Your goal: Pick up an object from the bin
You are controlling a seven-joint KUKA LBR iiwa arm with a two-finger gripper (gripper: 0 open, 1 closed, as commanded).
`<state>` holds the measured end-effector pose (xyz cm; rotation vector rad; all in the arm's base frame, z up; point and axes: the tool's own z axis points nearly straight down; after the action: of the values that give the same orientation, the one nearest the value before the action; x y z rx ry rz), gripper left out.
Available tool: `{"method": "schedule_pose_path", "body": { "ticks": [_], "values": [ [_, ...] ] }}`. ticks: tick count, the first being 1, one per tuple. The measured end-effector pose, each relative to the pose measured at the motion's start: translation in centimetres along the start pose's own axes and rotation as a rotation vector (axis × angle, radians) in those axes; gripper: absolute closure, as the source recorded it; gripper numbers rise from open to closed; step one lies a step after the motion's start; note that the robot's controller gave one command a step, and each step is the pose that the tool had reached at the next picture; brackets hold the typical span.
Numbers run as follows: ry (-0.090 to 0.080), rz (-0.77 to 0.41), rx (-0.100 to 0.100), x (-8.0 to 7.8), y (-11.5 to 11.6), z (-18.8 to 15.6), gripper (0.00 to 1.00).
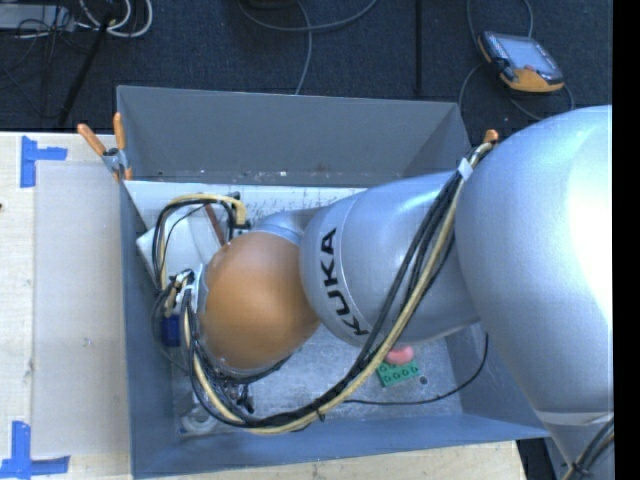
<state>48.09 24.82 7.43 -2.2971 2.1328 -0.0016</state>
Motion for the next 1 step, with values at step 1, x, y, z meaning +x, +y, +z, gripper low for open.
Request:
{"method": "schedule_pose_path", "body": {
  "ticks": [1],
  "values": [
    [0.002,0.006,-0.004,-0.12,-0.06,-3.98,1.0]
  ]
}}
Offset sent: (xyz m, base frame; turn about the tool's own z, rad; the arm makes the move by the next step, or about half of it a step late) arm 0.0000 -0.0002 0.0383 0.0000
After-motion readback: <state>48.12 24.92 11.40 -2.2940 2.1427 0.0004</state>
